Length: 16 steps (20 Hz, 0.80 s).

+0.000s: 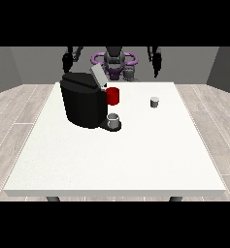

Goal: Insert the coffee pod into the coffee machine and close the lid

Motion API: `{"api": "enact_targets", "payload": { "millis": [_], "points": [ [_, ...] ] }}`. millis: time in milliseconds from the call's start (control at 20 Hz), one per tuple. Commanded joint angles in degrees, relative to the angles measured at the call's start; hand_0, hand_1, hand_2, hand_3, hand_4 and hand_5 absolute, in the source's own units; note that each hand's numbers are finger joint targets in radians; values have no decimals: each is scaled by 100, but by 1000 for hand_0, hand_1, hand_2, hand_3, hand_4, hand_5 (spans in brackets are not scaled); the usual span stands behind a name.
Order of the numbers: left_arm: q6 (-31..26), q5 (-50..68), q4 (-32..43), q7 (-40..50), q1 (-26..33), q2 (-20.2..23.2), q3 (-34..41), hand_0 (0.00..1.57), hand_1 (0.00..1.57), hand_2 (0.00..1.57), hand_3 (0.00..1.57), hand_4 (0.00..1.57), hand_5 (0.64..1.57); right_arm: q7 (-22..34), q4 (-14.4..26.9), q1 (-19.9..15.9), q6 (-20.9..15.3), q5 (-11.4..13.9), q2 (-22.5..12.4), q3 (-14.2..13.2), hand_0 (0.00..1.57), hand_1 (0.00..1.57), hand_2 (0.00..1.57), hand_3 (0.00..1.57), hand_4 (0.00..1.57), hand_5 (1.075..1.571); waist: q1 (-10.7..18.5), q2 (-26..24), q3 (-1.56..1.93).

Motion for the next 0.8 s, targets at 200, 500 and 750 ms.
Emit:
{"api": "enact_targets", "payload": {
  "millis": [200,500,750],
  "points": [
    [-693,288,-326,-685,570,162,-106,0,0,0,0,240,1571,191,323,243,42,-48,-60,-128,0,0,0,0,128,1571,491,-392,-157],
    [-902,-28,124,-1037,38,935,407,0,0,0,0,213,1571,-778,426,19,-408,-120,164,-527,0,0,0,0,181,1571,175,60,-156],
    [-964,-237,626,-680,-253,1312,680,0,0,0,0,0,1571,-419,12,135,-367,-94,236,-253,0,0,0,0,169,1571,-139,-39,-158]
  ]
}}
